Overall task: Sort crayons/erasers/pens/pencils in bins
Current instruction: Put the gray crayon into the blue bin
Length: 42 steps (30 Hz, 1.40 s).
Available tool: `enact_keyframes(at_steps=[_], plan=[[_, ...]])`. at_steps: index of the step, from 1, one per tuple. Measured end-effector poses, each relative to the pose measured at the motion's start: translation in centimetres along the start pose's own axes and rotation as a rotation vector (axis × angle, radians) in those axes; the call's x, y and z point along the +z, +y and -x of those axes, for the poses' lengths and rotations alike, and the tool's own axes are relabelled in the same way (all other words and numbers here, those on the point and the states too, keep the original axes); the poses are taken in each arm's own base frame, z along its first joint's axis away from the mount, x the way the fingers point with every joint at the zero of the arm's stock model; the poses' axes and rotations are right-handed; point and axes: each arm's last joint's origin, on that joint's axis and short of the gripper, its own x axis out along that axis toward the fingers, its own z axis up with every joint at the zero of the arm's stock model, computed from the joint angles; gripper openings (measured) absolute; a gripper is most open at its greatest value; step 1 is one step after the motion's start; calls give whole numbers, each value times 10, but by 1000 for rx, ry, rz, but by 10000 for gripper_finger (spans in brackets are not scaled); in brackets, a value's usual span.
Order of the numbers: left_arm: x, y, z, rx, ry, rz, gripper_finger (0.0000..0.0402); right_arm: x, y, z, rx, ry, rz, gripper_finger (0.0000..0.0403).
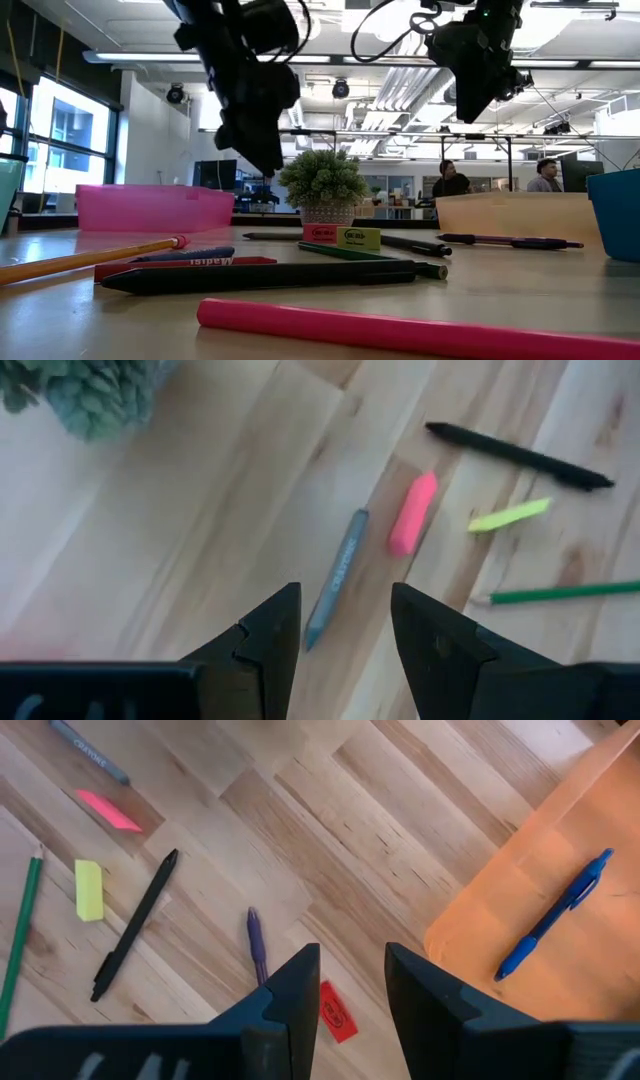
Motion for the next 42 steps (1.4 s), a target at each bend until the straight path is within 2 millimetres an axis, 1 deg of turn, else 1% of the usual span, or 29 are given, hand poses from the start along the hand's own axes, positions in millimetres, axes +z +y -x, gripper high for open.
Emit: enact_keyframes(at_steps=[2,5,12,16,19,24,31,33,36,42], plan=[[4,-1,-8,2,3,0,145,0,0,0,1,-1,0,106],[3,-2,-21,15,42,-2,145,0,0,0,2,-3,-1,106],[-6,-12,-42,31,100,-37,145,0,0,0,3,-5,0,106],[-11,-16,-53,100,112,-63,145,1,0,0,3,-5,0,106],[-14,-17,-60,136,116,-76,145,1,0,0,3,-6,-6,106],[-19,-18,-70,143,149,-119,145,1,0,0,3,-6,-6,106],[-21,-18,-78,152,173,-144,144,1,0,0,3,-6,-6,106],[-22,-18,-79,151,178,-160,137,1,0,0,3,-6,-5,106],[-21,-18,-79,143,179,-179,116,1,1,0,5,-6,-5,106],[-22,-18,-80,130,186,-196,55,-1,2,0,61,33,-20,106]])
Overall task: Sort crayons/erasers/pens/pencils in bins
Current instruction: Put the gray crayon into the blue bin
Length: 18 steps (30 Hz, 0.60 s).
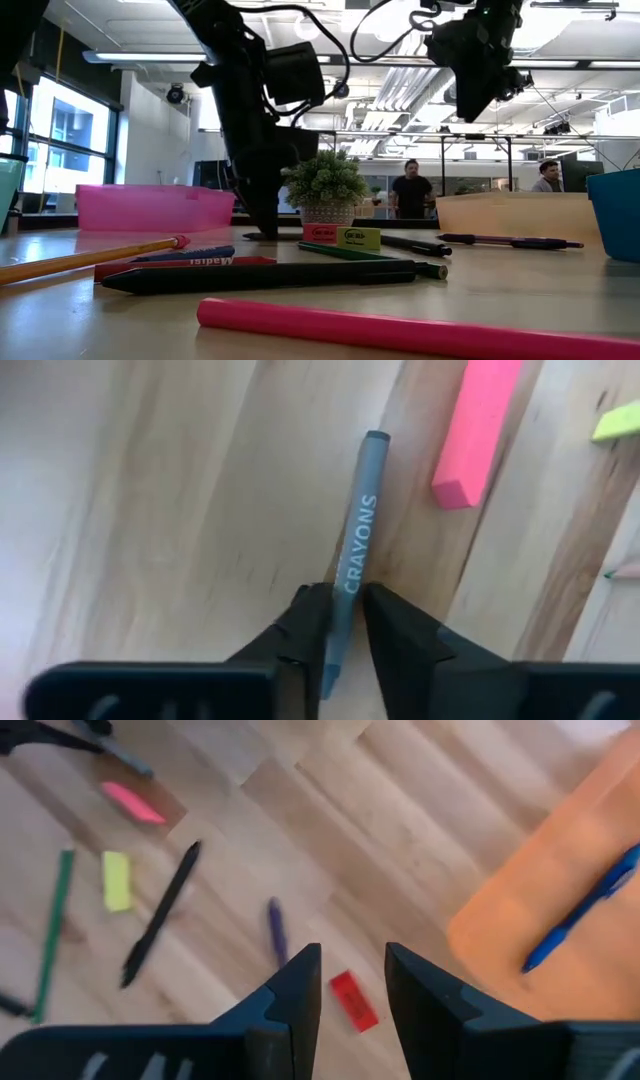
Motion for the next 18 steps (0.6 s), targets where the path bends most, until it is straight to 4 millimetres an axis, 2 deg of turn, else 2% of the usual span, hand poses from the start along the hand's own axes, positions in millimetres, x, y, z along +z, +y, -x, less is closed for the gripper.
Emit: enact_keyframes(at_steps=[6,10,18], plan=[[-1,0,0,-3,5,-12,8,-18,15,9,96,63,25,106],[-1,0,-1,-13,8,-11,8,-33,23,23,112,20,42,106],[0,0,1,-57,14,-5,7,-49,21,43,105,-75,-21,106]])
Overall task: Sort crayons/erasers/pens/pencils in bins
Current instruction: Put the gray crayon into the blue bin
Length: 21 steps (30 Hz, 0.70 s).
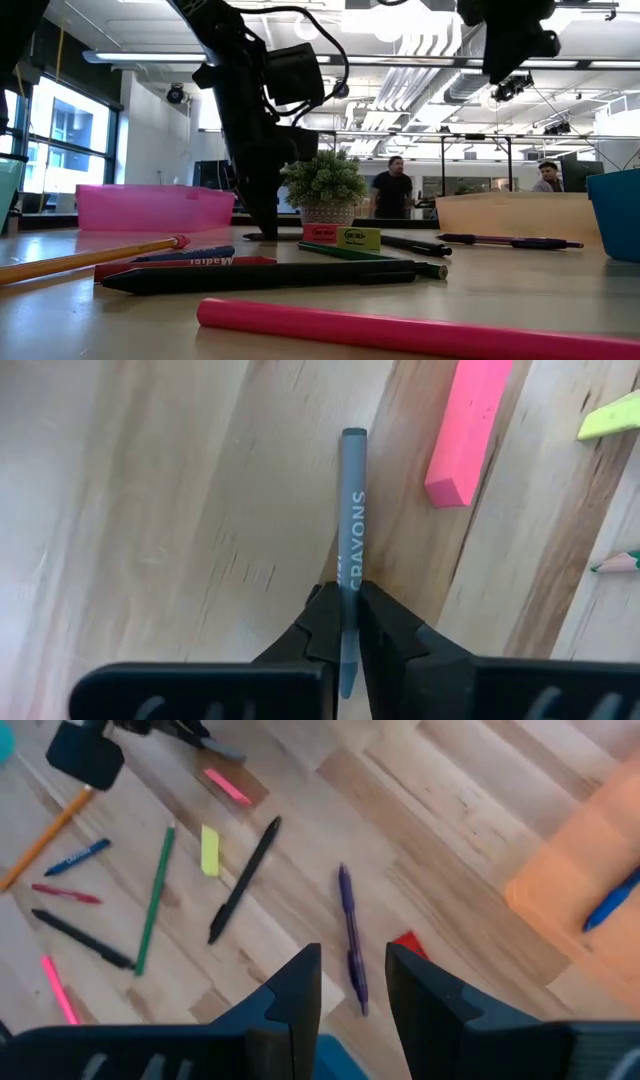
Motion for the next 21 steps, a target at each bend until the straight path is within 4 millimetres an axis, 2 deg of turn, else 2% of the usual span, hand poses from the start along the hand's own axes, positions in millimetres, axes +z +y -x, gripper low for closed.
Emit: enact_keyframes(at_steps=[8,21], plan=[[1,1,2,-38,2,7,6,-18,8,10,4,-22,-18,106],[2,3,9,-161,2,20,6,-38,28,6,-29,-58,27,106]])
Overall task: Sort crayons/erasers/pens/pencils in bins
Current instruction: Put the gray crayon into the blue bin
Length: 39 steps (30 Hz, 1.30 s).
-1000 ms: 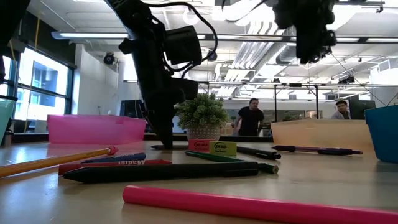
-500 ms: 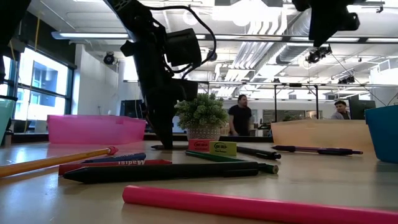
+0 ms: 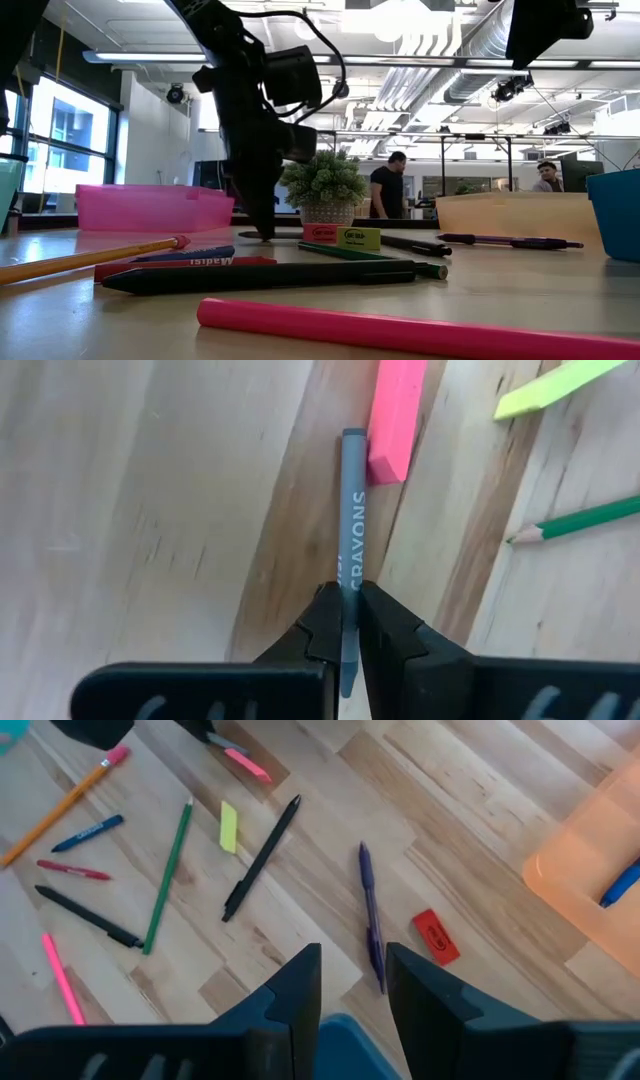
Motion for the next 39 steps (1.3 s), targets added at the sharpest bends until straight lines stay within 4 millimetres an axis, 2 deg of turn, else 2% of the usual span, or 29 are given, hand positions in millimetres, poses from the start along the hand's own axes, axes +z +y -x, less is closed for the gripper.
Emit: enact_keyframes(at_steps=[7,14,19,30,39], plan=[[0,-1,1,-9,-2,1,6,1,3,1,29,-16,-7,106],[1,7,3,3,5,48,6,3,6,1,61,-35,-18,106],[4,10,14,1,-28,57,6,3,6,1,64,-37,-19,106],[9,-1,69,-55,-224,50,6,10,16,2,160,-107,57,106],[19,-21,119,-159,-529,7,6,21,31,8,277,-267,211,106]])
